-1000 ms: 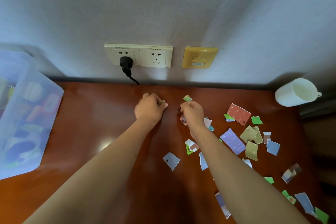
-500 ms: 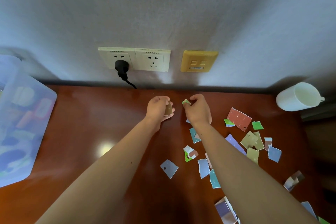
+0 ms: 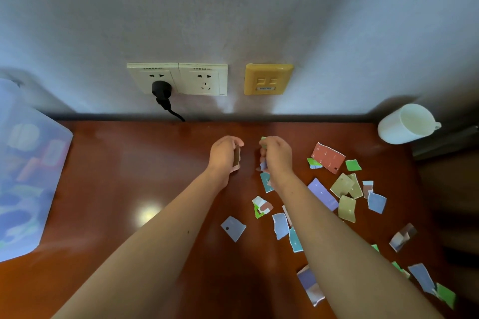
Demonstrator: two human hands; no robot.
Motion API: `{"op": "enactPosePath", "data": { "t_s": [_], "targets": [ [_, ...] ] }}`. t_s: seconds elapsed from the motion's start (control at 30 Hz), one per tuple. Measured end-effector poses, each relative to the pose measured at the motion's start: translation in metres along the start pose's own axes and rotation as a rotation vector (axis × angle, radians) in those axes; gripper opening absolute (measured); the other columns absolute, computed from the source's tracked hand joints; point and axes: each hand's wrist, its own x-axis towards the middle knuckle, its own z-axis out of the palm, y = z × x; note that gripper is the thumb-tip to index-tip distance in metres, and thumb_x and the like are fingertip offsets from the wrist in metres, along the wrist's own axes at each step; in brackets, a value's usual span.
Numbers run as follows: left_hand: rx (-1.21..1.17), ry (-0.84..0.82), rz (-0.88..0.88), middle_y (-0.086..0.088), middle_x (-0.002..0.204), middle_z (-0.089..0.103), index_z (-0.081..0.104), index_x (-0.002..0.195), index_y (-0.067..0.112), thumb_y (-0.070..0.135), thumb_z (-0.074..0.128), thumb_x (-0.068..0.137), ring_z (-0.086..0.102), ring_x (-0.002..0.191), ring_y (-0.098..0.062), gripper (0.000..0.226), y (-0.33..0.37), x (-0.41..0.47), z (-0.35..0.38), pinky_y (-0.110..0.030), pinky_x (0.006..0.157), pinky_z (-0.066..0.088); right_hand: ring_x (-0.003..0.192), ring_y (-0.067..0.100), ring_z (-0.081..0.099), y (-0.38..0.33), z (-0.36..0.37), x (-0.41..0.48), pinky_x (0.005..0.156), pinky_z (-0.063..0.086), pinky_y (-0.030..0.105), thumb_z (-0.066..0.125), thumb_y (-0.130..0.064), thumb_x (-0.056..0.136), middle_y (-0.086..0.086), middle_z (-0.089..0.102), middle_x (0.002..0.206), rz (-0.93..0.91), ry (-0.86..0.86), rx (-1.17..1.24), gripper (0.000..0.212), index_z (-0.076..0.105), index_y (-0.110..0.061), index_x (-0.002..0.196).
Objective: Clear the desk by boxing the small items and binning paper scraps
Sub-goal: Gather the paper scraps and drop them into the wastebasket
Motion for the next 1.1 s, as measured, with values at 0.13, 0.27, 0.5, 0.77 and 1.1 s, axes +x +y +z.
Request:
{"op": "enactPosePath", "data": {
  "t_s": [0.13, 0.27, 0.5, 0.77, 1.1],
  "targets": [
    [-0.108, -0.041, -0.073, 0.0, 0.06, 0.032, 0.04, 0.063, 0.015, 0.008, 0.032, 0.086, 0.029, 0.044, -0.015, 0.026, -0.012, -0.017, 0.002, -0.02, 0.047, 0.027, 0.044, 0.015, 0.034, -0.007, -0.02, -0.028, 0.05, 0.045, 0.023, 0.036, -0.009, 0.087, 0.006, 0.049, 0.061, 0.145, -0.174, 0.407, 0.023, 0.051, -0.01, 0.069],
    [-0.078, -0.118, -0.07, 0.004, 0.056, 0.03, 0.034, 0.06, 0.02, 0.026, 0.044, 0.09, 0.025, 0.043, -0.012, 0.032, -0.024, -0.032, 0.002, -0.02, 0.042, 0.022, 0.046, 0.013, 0.032, 0.001, -0.039, -0.039, 0.05, 0.037, 0.019, 0.042, -0.029, 0.09, 0.004, 0.053, 0.065, 0.146, -0.246, 0.544, 0.029, 0.048, -0.015, 0.066],
    [0.275, -0.142, 0.095, 0.004, 0.06, 0.038, 0.046, 0.069, 0.019, 0.036, 0.062, 0.091, 0.029, 0.047, -0.007, 0.032, -0.049, -0.042, 0.007, -0.019, 0.042, 0.026, 0.075, 0.02, 0.061, 0.023, -0.059, -0.038, 0.062, 0.046, 0.028, 0.055, -0.038, 0.094, 0.011, 0.058, 0.075, -0.021, -0.003, -0.073, 0.033, 0.059, -0.01, 0.077],
    [1.121, -0.181, 0.437, 0.016, 0.086, 0.053, 0.047, 0.111, 0.032, 0.046, 0.075, 0.072, 0.055, 0.076, -0.007, 0.049, -0.077, -0.051, -0.009, -0.024, 0.062, 0.039, 0.114, 0.027, 0.057, 0.048, -0.07, -0.035, 0.086, 0.053, 0.044, 0.07, -0.031, 0.083, 0.003, 0.057, 0.13, -0.157, -0.095, -0.71, 0.064, 0.035, -0.026, 0.137],
    [1.259, -0.163, 0.502, 0.01, 0.111, 0.054, 0.051, 0.109, 0.029, 0.034, 0.075, 0.077, 0.059, 0.089, -0.013, 0.039, -0.086, -0.05, -0.014, -0.026, 0.072, 0.045, 0.109, 0.027, 0.061, 0.047, -0.064, -0.034, 0.072, 0.051, 0.034, 0.07, -0.032, 0.086, 0.007, 0.06, 0.125, -0.198, -0.055, -0.856, 0.057, 0.033, -0.024, 0.129]
  ]
}}
